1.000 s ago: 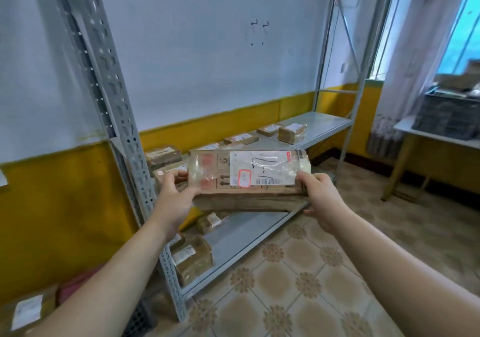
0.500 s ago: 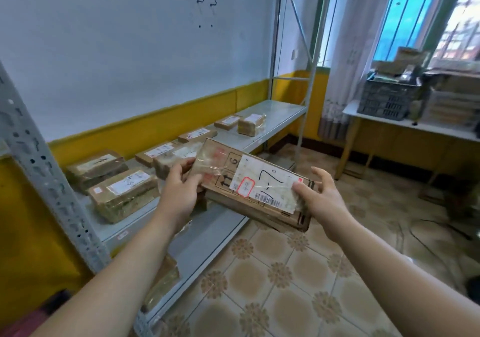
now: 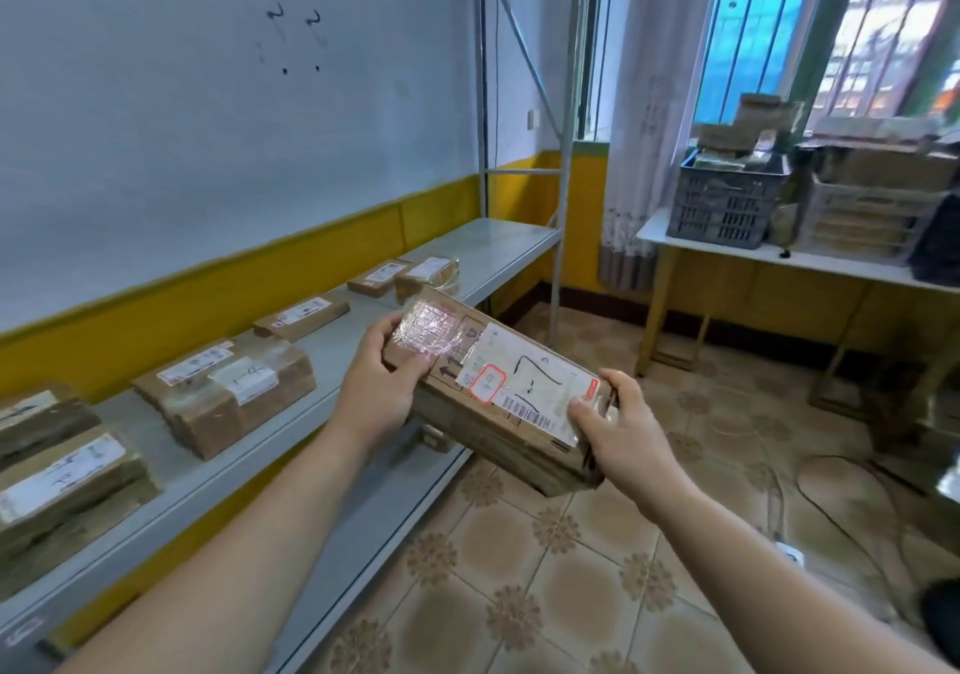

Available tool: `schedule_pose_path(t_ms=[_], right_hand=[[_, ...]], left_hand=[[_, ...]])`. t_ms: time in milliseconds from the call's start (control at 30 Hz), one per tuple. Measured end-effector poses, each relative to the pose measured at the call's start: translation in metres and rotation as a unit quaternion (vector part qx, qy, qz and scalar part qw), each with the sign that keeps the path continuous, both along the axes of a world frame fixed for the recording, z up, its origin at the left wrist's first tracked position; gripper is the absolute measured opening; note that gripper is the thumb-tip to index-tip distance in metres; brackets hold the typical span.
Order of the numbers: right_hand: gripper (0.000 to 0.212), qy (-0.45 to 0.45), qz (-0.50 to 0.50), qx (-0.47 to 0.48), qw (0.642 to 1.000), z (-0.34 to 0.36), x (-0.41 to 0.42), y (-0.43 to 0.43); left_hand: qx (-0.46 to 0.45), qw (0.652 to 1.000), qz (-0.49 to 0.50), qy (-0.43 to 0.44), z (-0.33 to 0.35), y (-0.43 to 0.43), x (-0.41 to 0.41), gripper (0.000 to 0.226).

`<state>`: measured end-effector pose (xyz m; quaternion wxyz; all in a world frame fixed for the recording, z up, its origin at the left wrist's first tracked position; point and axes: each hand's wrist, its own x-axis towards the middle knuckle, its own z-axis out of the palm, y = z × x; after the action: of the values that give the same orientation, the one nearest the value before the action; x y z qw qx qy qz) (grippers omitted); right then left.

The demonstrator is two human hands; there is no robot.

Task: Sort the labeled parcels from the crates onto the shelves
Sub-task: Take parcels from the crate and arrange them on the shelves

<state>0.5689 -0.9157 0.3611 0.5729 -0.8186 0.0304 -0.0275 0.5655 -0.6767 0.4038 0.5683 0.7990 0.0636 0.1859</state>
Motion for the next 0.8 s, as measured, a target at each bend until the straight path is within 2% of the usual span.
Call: schedule_pose_path(t_ms=[200, 300, 367, 500, 667, 800], right_hand=[[0.059, 0.033, 0.014, -0.011, 0.999, -0.013, 0.055, -0.037], [0.025, 0.054, 0.043, -0.028, 0.997, -0.016, 0.090, -0.046], [0.018, 0.060, 0.053, -0.047, 0.996, -0.017, 0.117, -0.049], [0.023, 0.073, 0.037, -0.067, 0.994, -0.024, 0.189, -0.055], [0.045, 0.085, 0.022, -0.096, 0.991, -0.020, 0.271, -0.071], [0.057, 0.079, 0.012, -0.111, 0.991, -0.025, 0.329, -0.090]], left_hand=[[0.065, 0.998, -0.010, 0.002, -0.004, -0.032, 0.076, 0.048], [0.078, 0.996, -0.031, 0.003, -0.016, -0.035, 0.123, 0.058], [0.074, 0.997, -0.037, 0.003, -0.024, -0.038, 0.157, 0.064], [0.075, 0.997, -0.023, -0.029, -0.036, -0.054, 0.242, 0.063], [0.132, 0.988, -0.025, -0.078, -0.032, -0.085, 0.347, 0.057], [0.112, 0.991, -0.063, -0.047, -0.030, -0.113, 0.414, 0.058]])
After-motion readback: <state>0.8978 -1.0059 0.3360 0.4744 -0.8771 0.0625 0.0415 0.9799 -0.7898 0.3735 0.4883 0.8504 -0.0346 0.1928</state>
